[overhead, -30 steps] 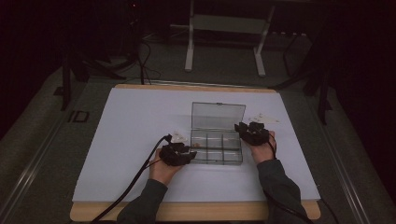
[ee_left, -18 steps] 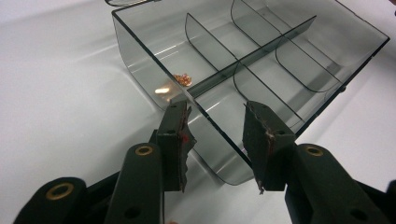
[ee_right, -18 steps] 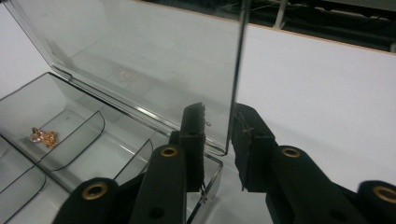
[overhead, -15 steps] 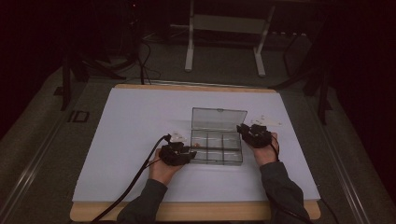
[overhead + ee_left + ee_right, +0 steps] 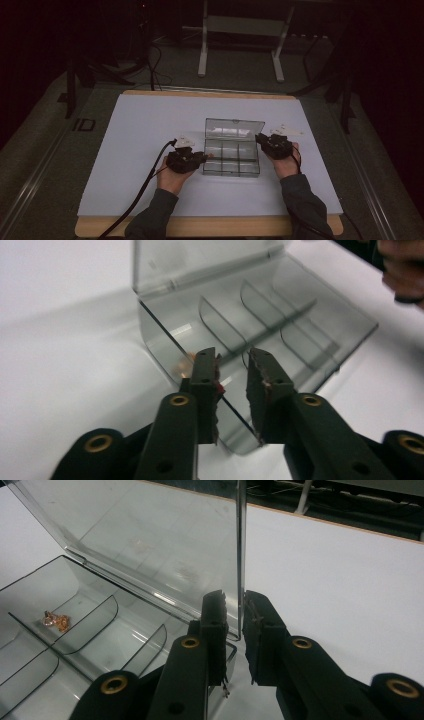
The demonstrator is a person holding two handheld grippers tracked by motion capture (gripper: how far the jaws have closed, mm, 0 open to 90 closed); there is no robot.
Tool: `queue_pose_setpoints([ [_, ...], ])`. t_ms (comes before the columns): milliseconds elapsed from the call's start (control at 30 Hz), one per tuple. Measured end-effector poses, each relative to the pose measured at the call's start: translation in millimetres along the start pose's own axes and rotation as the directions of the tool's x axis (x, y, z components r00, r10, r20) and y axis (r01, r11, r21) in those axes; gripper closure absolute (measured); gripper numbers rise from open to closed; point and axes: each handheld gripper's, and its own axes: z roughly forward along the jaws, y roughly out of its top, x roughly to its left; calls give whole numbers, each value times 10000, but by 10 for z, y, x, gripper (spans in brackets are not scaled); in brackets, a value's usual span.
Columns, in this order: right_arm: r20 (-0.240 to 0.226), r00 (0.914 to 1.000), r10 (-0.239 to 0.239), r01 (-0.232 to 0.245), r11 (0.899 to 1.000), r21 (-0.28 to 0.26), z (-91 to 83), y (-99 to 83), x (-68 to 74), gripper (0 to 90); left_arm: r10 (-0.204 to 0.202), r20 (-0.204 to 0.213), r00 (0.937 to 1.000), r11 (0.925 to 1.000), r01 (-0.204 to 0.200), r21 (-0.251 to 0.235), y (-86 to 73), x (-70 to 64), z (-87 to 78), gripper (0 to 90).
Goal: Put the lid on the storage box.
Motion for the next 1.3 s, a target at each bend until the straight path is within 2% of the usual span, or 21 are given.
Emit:
queue_pose_setpoints([
  [267, 18, 10000, 8, -8, 10000, -6, -14, -6, 9, 804, -279, -53, 9996, 9975, 275, -658, 217, -13, -101, 823],
  [467, -35, 10000, 2, -2, 10000, -3, -23, -14, 4, 805, -264, -192, 9995, 9922, 238, -1224, 346, -48, -149, 892],
  [767, -52, 10000, 19, -19, 10000, 5, -34, -23, 8, 805, -352, -229, 9991, 9919, 321, -1227, 453, -8, -116, 899],
  [1000, -115, 9999, 32, -31, 10000, 57, -51, -41, 12, 805, -69, -98, 9999, 9961, 60, -877, 454, 6, -67, 898],
  [1300, -287, 9995, 114, -106, 9996, 271, -54, -93, 6, 803, 212, 62, 9998, 9974, -207, -696, 432, -22, -17, 897],
])
